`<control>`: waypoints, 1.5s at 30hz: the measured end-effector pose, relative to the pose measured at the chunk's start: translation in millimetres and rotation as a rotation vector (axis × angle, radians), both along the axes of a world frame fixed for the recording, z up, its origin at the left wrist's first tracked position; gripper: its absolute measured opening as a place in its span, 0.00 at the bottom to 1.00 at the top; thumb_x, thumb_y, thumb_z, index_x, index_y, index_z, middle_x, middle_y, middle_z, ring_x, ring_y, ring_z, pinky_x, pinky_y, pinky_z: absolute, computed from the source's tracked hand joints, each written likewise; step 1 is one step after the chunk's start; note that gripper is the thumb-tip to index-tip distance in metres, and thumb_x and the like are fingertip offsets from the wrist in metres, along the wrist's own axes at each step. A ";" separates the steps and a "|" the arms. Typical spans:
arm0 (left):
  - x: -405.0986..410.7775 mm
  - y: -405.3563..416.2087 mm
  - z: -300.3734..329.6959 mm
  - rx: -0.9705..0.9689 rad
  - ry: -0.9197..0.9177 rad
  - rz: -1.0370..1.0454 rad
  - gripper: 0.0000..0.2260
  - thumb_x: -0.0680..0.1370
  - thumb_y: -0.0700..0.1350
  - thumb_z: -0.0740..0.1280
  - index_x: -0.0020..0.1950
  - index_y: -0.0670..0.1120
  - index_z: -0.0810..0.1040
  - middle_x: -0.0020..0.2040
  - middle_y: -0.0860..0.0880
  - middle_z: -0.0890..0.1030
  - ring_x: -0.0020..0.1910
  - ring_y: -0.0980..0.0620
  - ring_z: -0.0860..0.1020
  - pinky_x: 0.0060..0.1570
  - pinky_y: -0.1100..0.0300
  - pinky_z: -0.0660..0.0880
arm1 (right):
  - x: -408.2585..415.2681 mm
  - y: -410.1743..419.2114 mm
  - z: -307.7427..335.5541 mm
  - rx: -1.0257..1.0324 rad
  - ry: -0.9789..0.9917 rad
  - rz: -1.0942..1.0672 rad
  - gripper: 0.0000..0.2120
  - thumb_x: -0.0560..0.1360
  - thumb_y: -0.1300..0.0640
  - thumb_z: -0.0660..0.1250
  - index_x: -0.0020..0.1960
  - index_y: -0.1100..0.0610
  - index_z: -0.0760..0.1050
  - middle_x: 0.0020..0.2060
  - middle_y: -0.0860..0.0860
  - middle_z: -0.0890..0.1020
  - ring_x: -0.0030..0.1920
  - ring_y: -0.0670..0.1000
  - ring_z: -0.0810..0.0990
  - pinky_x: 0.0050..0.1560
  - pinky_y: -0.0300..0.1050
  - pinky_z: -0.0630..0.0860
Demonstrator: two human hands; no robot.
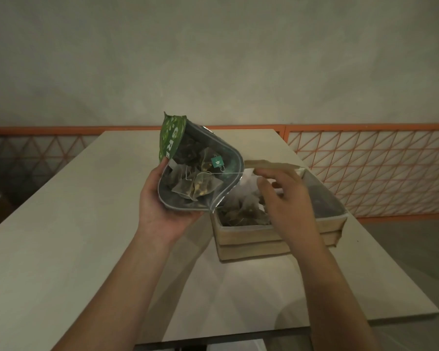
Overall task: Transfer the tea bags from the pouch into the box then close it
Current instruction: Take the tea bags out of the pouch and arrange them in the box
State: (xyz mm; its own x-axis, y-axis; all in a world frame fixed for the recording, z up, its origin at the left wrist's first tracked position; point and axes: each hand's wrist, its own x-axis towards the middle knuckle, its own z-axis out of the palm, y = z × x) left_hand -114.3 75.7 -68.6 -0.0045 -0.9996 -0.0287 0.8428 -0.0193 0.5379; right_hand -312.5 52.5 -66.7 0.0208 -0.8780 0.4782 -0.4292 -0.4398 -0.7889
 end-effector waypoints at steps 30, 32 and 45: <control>3.6 -3.1 -3.0 0.009 -0.009 -0.008 0.21 0.81 0.58 0.59 0.56 0.46 0.86 0.66 0.43 0.80 0.56 0.40 0.82 0.53 0.46 0.81 | -9.5 14.0 1.8 0.168 -0.352 0.039 0.06 0.79 0.51 0.66 0.49 0.51 0.81 0.20 0.46 0.74 0.22 0.41 0.70 0.28 0.34 0.69; 3.9 -3.5 -2.9 0.011 -0.009 -0.001 0.20 0.80 0.57 0.60 0.57 0.47 0.85 0.67 0.43 0.80 0.57 0.40 0.81 0.54 0.46 0.80 | -10.3 14.1 1.2 0.164 -0.310 0.049 0.06 0.78 0.51 0.68 0.50 0.48 0.83 0.24 0.39 0.77 0.26 0.38 0.74 0.29 0.29 0.69; 4.4 -4.2 -3.2 0.010 -0.035 0.008 0.23 0.81 0.58 0.58 0.56 0.45 0.86 0.64 0.42 0.81 0.57 0.40 0.82 0.61 0.46 0.74 | -5.6 15.3 1.8 0.087 -0.125 0.113 0.16 0.63 0.35 0.74 0.40 0.47 0.86 0.35 0.49 0.79 0.37 0.47 0.76 0.38 0.40 0.74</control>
